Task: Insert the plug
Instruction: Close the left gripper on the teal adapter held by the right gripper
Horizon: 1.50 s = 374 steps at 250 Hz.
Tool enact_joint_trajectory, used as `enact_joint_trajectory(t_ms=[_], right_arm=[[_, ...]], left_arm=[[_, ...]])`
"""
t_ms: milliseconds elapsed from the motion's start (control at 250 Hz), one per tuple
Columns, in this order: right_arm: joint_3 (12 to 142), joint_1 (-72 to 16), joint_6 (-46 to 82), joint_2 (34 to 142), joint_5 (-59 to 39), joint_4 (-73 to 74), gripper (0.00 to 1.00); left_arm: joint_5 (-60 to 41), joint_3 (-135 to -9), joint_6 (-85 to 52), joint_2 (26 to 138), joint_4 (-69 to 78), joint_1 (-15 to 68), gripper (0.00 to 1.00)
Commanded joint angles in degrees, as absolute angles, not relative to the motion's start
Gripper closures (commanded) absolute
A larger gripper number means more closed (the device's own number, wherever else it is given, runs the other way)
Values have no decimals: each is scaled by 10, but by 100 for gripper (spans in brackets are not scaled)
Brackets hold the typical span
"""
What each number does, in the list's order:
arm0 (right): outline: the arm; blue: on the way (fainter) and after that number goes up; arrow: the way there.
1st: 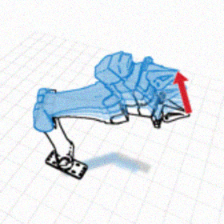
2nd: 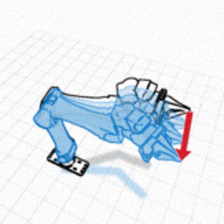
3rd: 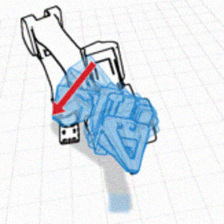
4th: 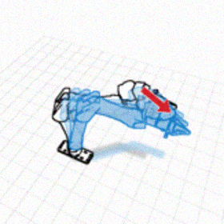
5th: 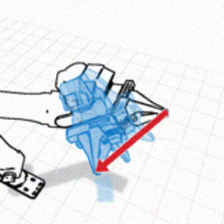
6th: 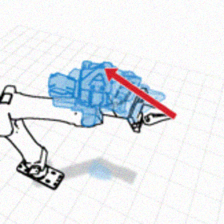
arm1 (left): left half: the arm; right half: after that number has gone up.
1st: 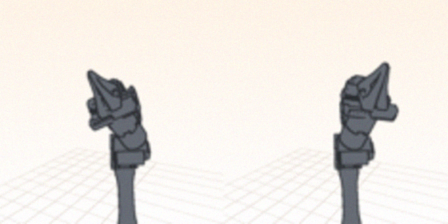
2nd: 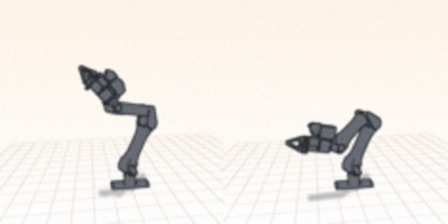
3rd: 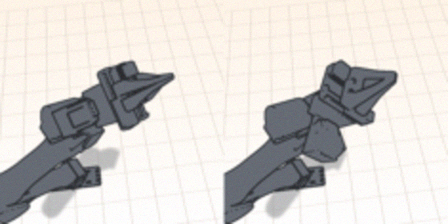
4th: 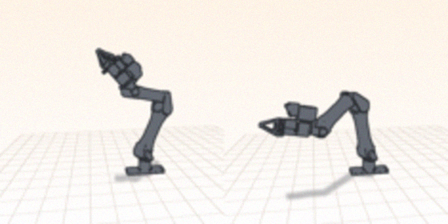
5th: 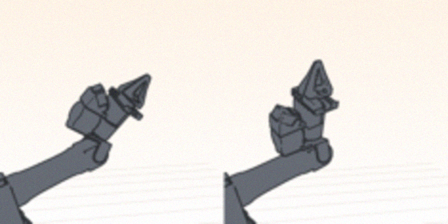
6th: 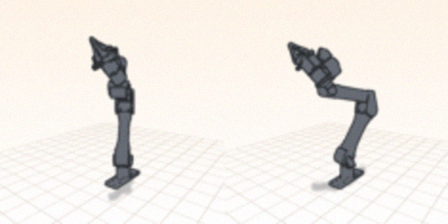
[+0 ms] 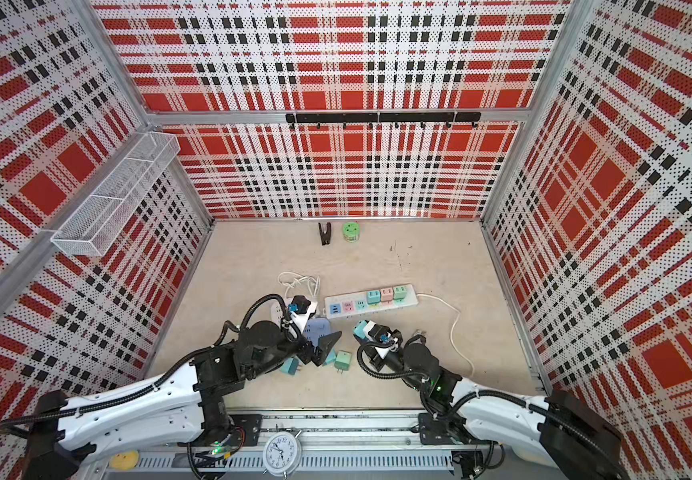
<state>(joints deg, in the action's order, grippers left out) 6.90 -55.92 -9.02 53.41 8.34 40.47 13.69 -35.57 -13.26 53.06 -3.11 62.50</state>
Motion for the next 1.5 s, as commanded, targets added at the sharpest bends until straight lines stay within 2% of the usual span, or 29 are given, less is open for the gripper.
enact_joint_trajectory(t_ms=[0, 108, 708, 1008, 1193, 1385, 1493], right_arm=[[82, -564, -108, 542, 70, 462, 92], [86, -564, -106, 541, 66, 460, 95], [89, -568, -149, 543, -7, 505, 95], [90, -574, -145, 536, -12, 524, 96], [96, -574, -151, 542, -12, 529, 97], [97, -574, -145, 555, -18, 549, 97], [101, -574, -146, 567, -17, 556, 97]], left_arm=[[124, -376, -124, 549, -19, 630, 0], [119, -382, -122, 564, -19, 631, 0], [82, -417, -139, 617, -15, 629, 0], [34, -447, -160, 657, -16, 623, 5], [0, -447, -183, 660, -8, 619, 12], [-21, -447, -182, 662, -1, 618, 28], [-26, -450, -181, 665, 0, 617, 34]])
